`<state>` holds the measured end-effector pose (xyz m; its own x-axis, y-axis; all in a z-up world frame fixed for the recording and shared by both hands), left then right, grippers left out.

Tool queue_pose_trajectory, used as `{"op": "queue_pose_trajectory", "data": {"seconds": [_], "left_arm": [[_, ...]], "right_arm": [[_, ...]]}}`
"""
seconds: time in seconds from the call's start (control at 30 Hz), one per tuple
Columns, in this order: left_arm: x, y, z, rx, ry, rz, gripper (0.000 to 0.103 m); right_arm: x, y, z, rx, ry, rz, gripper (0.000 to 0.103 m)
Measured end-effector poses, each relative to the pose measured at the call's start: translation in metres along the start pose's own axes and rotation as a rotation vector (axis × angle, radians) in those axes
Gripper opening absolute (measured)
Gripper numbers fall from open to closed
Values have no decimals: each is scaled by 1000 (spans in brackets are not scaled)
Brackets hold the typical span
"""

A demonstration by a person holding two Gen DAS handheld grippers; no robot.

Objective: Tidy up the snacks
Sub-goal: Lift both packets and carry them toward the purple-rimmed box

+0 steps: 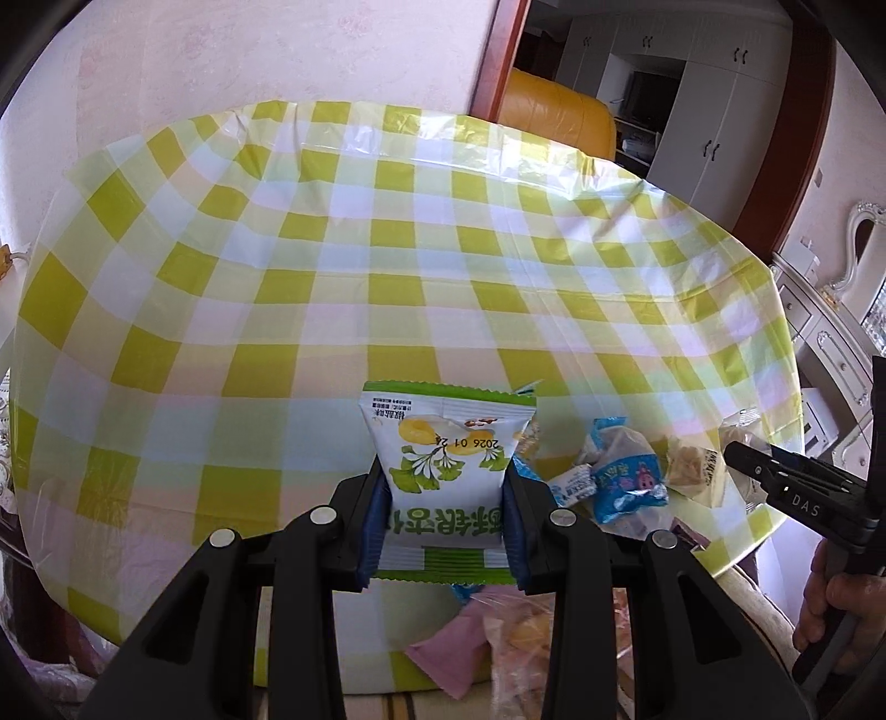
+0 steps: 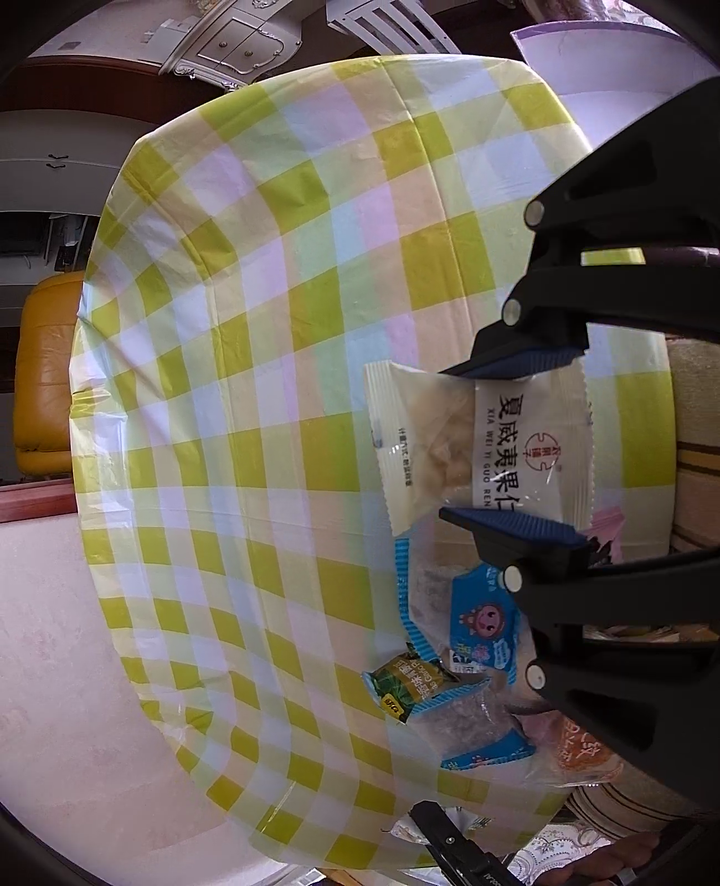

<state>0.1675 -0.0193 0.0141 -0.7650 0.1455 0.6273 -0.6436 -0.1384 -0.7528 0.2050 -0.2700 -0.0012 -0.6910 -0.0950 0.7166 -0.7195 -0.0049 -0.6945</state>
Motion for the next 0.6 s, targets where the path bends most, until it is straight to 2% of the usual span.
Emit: {"op": "queue_pose_trajectory", "data": {"seconds": [0.17, 0.6], "left_arm": [[6, 6, 36, -40, 61, -6, 34], [2, 29, 141, -164, 239, -87, 34]], "right_arm": [[20, 18, 26, -26, 30, -7, 42], [60, 53, 108, -108, 160, -11, 43]]}}
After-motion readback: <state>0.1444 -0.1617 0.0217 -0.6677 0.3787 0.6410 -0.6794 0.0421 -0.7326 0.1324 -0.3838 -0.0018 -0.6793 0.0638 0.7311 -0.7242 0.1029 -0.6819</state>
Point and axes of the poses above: each gripper's, at about its wrist camera, not at the fingertips, and x roughly against the way its jaws point, z to its right, y to its underside, the point moved 4 cm from there along -x, roughly the way its jaws point, and after that the axes turned 6 degrees about z, right-handed, at the moved point
